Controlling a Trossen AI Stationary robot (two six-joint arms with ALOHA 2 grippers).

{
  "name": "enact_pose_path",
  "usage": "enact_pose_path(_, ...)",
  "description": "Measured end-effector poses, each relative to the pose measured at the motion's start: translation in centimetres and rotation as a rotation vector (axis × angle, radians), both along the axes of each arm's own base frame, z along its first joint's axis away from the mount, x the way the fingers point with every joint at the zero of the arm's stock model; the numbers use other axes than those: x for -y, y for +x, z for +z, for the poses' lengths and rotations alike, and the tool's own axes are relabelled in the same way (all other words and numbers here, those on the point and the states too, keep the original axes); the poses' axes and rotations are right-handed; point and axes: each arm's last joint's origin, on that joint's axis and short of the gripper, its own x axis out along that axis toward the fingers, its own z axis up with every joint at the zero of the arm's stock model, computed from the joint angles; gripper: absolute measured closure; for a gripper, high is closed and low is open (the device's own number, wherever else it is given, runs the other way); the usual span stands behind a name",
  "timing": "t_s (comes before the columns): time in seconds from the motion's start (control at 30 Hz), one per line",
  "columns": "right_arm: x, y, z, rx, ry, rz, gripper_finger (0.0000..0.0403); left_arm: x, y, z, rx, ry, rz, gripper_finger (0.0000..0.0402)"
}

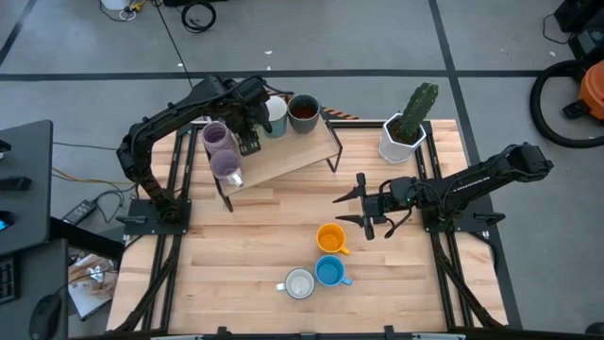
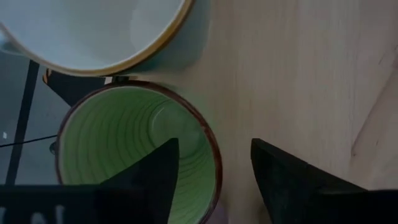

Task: Place coffee mugs
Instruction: Put the yellow mug on the shelf

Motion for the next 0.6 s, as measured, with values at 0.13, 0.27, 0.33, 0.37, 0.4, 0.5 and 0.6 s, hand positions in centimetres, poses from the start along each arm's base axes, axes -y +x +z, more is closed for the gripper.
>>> enact_pose_path(0.13,0.0,0.0,0.0,0.0,0.0,0.0,0.0189,0.3,-0.6,0.8,0.026,0.015,0.006,0.017)
enact_pose_path(0.27,0.0,0.0,0.0,0.0,0.0,0.0,0.0189,0.9,-1.6,2.1,0.071,0.042,0.014,0.0158)
enact_pose_path(0.33,0.0,0.0,0.0,0.0,-0.001,0.0,0.0191,1.3,-2.2,3.0,0.115,0.067,0.017,0.0157)
enact_pose_path(0.37,0.0,0.0,0.0,0.0,-0.001,0.0,0.0191,1.5,-2.4,3.5,0.149,0.083,0.027,0.0158)
enact_pose_path(0.4,0.0,0.0,0.0,0.0,-0.001,0.0,0.0192,1.7,-2.6,4.1,0.192,0.102,0.034,0.0159)
enact_pose_path(0.5,0.0,0.0,0.0,-0.005,-0.001,-0.003,0.0193,3.1,-2.7,5.9,0.359,0.161,0.024,0.0167)
enact_pose_path(0.6,0.1,0.0,-0.1,-0.011,0.01,-0.01,0.0193,5.9,-1.9,6.5,0.519,0.199,-0.08,0.018)
